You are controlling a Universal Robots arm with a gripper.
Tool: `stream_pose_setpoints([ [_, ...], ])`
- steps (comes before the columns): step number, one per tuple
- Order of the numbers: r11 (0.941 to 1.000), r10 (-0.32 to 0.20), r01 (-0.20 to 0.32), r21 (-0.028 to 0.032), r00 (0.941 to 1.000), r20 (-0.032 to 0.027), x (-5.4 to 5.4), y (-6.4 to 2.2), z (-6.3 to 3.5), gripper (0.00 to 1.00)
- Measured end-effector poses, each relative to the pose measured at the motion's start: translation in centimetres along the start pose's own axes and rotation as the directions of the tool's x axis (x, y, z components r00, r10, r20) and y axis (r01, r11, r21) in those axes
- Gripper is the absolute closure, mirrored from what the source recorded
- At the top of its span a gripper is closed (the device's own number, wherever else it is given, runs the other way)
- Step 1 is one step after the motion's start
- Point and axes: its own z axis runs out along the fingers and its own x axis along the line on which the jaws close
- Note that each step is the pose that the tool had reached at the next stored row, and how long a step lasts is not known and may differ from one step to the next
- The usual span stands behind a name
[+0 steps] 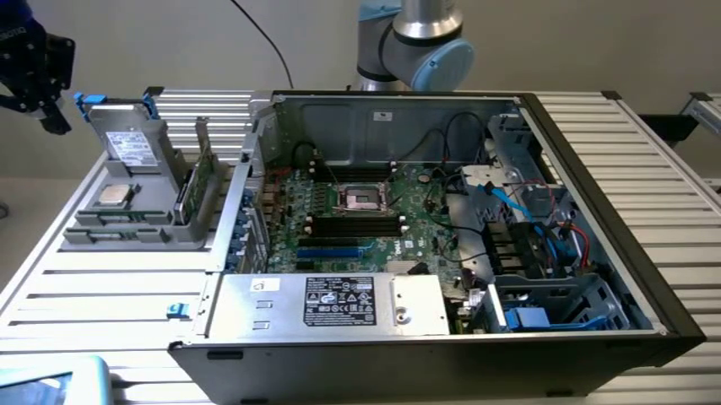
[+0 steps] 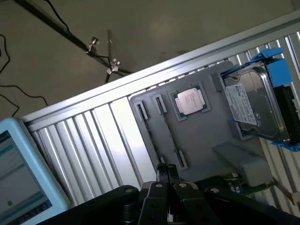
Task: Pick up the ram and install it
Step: 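Pick up the ram and move it above insertion slot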
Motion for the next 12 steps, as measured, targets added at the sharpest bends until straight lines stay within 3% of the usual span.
stream_pose_setpoints([
  [6, 0.9941, -0.108, 0.108, 0.0097, 0.9941, 0.0, 0.0, 0.0, 0.04, 0.89],
  [12, 0.9773, -0.211, 0.211, 0.0231, 0.9776, -0.0005, 0.0, 0.0, 0.06, 0.89],
])
